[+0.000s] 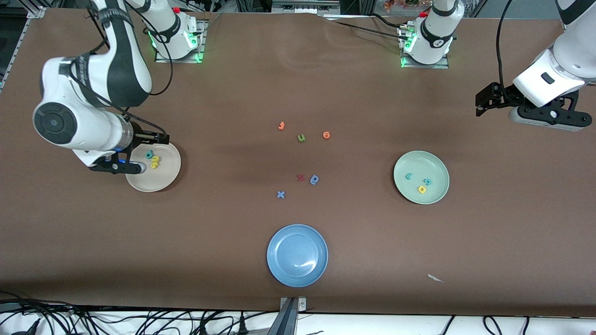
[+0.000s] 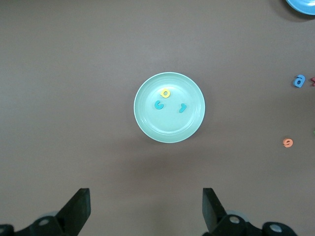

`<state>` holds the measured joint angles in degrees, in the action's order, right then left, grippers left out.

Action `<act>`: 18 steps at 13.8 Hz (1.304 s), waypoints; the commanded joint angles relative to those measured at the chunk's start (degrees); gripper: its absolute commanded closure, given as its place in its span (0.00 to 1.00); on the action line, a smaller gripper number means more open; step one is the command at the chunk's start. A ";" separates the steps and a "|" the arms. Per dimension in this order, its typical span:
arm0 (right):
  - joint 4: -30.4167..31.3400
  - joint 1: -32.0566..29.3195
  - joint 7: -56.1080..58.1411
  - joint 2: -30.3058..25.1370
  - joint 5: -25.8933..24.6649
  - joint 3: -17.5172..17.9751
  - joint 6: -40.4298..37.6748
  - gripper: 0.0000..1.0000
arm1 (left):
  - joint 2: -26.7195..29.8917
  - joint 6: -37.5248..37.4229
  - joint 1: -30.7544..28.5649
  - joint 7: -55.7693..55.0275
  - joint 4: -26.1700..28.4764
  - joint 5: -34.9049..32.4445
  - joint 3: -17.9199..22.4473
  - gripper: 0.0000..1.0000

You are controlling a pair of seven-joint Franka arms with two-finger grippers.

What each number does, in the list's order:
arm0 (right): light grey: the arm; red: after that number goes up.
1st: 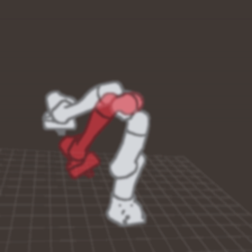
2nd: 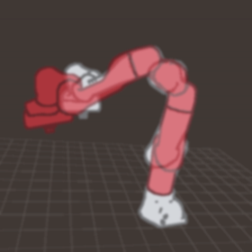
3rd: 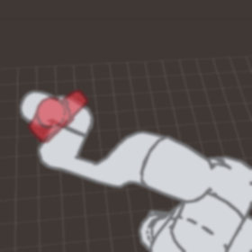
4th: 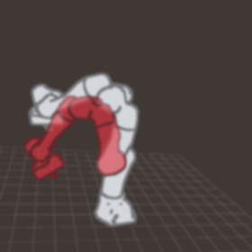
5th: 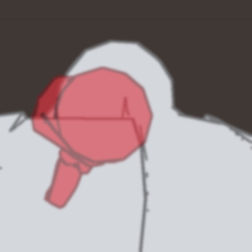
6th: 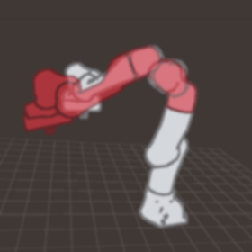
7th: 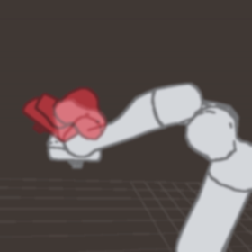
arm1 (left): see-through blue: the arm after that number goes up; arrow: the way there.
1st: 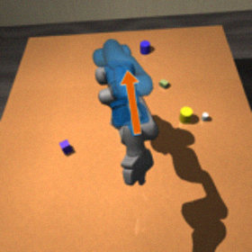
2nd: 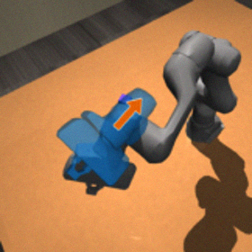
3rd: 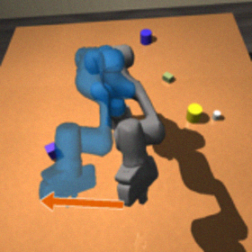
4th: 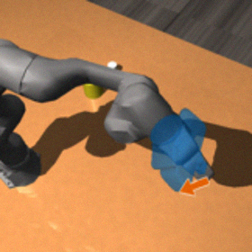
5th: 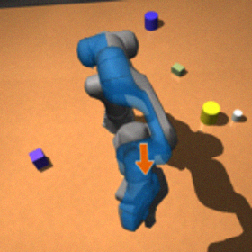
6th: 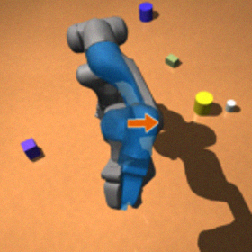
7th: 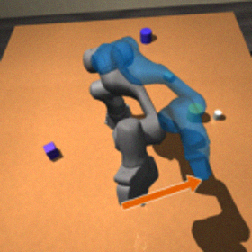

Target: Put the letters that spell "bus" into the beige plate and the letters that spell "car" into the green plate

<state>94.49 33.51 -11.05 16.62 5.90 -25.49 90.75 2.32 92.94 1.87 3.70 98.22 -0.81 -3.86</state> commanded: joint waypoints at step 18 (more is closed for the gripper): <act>-2.12 -24.11 4.37 -14.43 -4.05 20.13 -8.48 0.00 | 0.85 -0.74 0.06 -0.27 0.13 1.16 -0.01 0.00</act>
<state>93.12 10.08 -7.70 2.15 2.49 -6.05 83.93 2.32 92.92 1.89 3.69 98.22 -0.81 -3.90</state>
